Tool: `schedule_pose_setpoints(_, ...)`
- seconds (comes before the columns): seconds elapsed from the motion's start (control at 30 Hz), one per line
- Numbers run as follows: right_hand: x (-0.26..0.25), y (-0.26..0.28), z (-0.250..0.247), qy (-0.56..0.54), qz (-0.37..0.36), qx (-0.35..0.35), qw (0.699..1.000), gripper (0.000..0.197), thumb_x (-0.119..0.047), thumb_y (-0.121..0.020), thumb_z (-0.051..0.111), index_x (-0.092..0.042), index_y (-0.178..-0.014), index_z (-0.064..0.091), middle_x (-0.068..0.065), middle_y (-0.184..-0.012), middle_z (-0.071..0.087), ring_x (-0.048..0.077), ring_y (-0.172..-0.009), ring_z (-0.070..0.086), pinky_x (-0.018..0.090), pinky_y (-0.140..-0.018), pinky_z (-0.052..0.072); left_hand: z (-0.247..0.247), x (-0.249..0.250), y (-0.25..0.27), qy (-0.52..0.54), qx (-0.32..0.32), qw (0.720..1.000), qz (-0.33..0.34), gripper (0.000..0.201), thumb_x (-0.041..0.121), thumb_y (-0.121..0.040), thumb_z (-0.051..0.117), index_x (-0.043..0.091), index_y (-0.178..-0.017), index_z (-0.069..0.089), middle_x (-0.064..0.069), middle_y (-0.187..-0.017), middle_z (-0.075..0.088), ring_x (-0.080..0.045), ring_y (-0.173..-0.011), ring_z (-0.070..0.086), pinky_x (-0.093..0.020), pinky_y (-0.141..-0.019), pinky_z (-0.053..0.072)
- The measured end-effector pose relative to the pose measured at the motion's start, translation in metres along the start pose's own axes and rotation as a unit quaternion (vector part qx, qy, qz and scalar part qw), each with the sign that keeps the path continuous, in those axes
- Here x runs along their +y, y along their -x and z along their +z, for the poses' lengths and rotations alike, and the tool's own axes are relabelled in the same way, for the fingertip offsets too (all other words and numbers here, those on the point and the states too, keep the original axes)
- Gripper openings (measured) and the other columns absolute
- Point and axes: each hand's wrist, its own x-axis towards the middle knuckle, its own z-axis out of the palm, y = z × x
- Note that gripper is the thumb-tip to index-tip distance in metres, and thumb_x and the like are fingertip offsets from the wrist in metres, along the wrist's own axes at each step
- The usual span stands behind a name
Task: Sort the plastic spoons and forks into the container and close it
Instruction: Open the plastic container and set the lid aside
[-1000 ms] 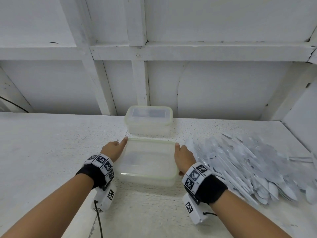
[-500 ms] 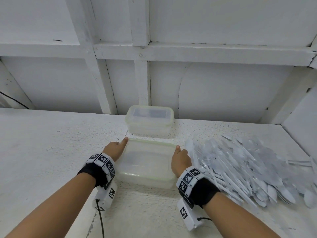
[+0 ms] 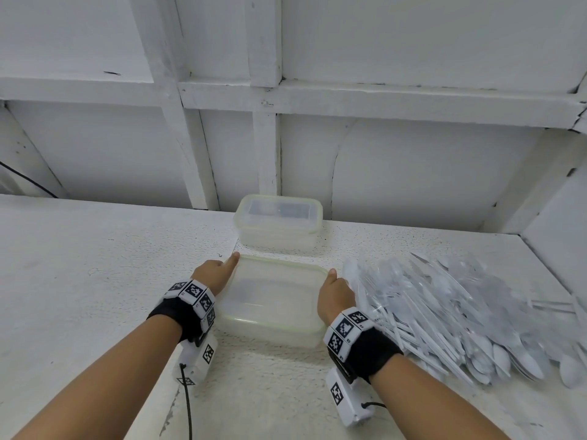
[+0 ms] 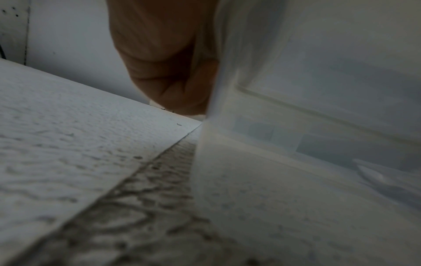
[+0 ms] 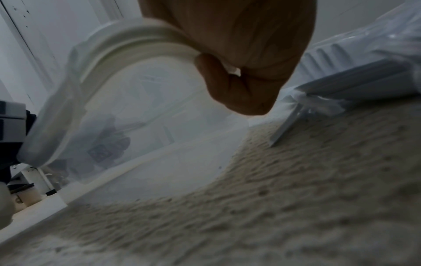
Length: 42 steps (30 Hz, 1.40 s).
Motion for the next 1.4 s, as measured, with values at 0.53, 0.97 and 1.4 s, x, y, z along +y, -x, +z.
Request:
schedule_pose_setpoints(0.53,0.004,-0.004,-0.006,0.026,-0.04,-0.004,0.999,0.059,-0.031,-0.103,0.011,0.002,-0.113,0.059,0.018,-0.116,0.061,0.031,-0.106,0.056,0.031,-0.086,0.038,-0.004,0.007,0.009,0.01,-0.014,1.0,-0.013,0.067,0.054,-0.096,0.028,-0.002,-0.101,0.063,-0.015,-0.1,0.06,-0.029,-0.097,0.053,-0.03,-0.081,0.035)
schedule_pose_setpoints(0.97,-0.006,-0.002,-0.016,0.138,-0.09,-0.003,0.986,0.035,-0.023,-0.102,0.026,-0.003,-0.13,0.034,0.019,-0.126,0.048,0.032,-0.104,0.056,0.031,-0.073,0.041,-0.024,-0.003,0.02,0.294,-0.052,0.95,-0.096,0.063,0.056,-0.095,0.032,0.003,-0.125,0.048,-0.015,-0.106,0.058,-0.031,-0.102,0.053,-0.043,-0.089,0.04)
schedule_pose_setpoints(1.4,-0.023,-0.003,-0.041,0.328,-0.215,-0.146,0.908,0.053,-0.038,-0.099,0.037,-0.008,-0.142,0.032,0.016,-0.141,0.037,0.03,-0.125,0.044,0.035,-0.098,0.039,-0.039,-0.008,0.057,0.243,-0.143,0.95,-0.136,0.047,0.039,-0.095,0.048,-0.005,-0.081,0.057,-0.016,-0.073,0.063,-0.024,-0.061,0.064,-0.033,-0.055,0.055)
